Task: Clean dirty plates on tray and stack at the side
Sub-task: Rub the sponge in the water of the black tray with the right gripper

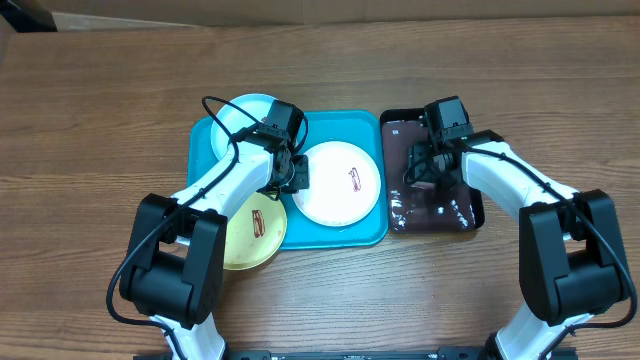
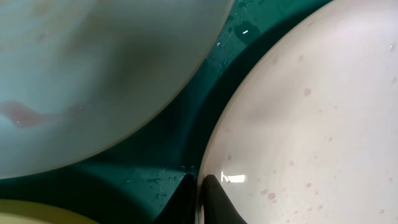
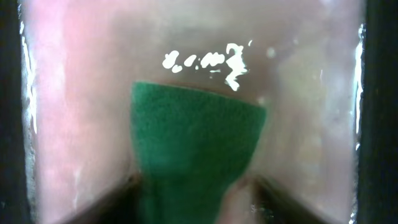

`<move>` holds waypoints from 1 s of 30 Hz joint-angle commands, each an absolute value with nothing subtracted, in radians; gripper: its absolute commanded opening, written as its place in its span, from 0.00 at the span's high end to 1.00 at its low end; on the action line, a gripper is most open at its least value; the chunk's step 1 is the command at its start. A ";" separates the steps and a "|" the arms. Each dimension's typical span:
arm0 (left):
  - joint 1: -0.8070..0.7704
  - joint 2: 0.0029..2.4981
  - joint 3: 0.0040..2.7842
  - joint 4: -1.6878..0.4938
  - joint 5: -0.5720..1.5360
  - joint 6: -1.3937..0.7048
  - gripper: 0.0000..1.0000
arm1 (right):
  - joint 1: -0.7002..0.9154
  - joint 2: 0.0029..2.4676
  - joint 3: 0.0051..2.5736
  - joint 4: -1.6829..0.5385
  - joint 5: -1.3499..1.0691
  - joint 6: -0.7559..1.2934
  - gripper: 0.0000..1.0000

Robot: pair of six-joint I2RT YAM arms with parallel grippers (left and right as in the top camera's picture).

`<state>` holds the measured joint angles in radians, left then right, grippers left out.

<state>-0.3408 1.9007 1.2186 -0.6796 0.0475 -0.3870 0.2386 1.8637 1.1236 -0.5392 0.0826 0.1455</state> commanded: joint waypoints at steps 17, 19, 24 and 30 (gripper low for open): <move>-0.348 1.910 1.213 -0.676 0.041 -0.389 0.91 | 0.233 1.860 1.138 -0.398 0.075 0.161 0.08; -0.348 1.910 1.213 -0.676 0.041 -0.389 0.91 | 0.233 1.860 1.138 -0.390 0.075 0.162 0.09; -0.348 1.910 1.213 -0.676 0.041 -0.389 0.92 | 0.233 1.860 1.137 -0.387 0.078 0.161 0.13; -0.348 1.910 1.213 -0.676 0.041 -0.389 0.92 | 0.233 1.860 1.100 -0.343 0.078 0.162 0.19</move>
